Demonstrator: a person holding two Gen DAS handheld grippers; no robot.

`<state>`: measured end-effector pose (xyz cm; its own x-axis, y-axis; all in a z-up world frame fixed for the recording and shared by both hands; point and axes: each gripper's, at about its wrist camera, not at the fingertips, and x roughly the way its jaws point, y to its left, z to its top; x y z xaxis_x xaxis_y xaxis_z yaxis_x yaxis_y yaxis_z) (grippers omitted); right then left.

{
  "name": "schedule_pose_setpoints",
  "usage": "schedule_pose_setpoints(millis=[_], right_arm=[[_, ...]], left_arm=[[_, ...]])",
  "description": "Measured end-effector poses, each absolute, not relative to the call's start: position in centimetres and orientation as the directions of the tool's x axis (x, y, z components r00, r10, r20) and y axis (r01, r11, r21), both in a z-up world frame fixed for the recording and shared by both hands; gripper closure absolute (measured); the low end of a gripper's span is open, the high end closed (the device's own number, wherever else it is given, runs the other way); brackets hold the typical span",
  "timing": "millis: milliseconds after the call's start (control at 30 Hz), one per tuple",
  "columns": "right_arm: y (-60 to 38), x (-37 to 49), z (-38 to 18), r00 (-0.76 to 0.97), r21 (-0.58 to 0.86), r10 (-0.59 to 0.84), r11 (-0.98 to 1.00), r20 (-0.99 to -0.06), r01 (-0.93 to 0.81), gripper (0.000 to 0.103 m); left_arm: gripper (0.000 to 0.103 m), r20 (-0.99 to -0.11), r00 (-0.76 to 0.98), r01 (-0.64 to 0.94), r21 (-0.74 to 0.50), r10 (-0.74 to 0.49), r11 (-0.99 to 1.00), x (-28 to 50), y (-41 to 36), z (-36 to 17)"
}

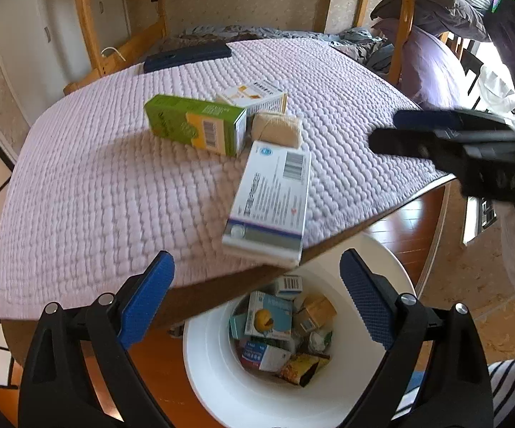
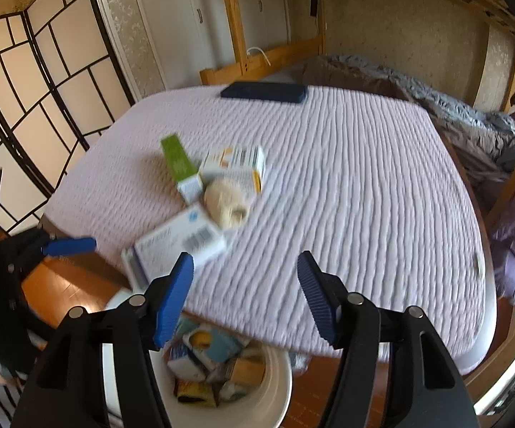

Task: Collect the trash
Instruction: 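Grasp the white tablet box with the left gripper while the right grasps the vitamin B box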

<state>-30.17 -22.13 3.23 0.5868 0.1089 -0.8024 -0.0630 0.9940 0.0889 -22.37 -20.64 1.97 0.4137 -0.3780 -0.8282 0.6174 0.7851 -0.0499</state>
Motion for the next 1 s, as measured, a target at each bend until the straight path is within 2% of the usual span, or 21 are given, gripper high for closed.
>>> schedule_pose_setpoints(millis=[200, 567, 767, 833, 1000], right_arm=[[-22.2, -25.3, 3.5, 0.601, 0.110, 0.113, 0.993, -0.791, -0.041, 0.042], [-20.6, -18.1, 0.8, 0.532, 0.139, 0.140, 0.989, -0.835, -0.041, 0.042], [-18.9, -16.3, -0.4, 0.505, 0.124, 0.143, 0.990, -0.851, -0.072, 0.042], [-18.6, -15.9, -0.5, 0.503, 0.122, 0.146, 0.989, -0.852, -0.081, 0.041], [-18.6, -15.4, -0.1, 0.500, 0.127, 0.154, 0.988, -0.852, -0.088, 0.041]], left_arm=[[0.007, -0.821, 0.428, 0.614, -0.043, -0.378, 0.788, -20.8, -21.6, 2.0], [0.008, -0.830, 0.417, 0.601, -0.054, -0.370, 0.798, -18.9, -22.6, 1.0], [0.017, -0.842, 0.402, 0.602, -0.053, -0.360, 0.796, -18.0, -23.0, 0.3], [0.024, -0.846, 0.396, 0.602, -0.055, -0.358, 0.797, -17.8, -23.1, 0.1], [0.024, -0.847, 0.390, 0.597, -0.064, -0.360, 0.799, -17.4, -23.0, 0.1]])
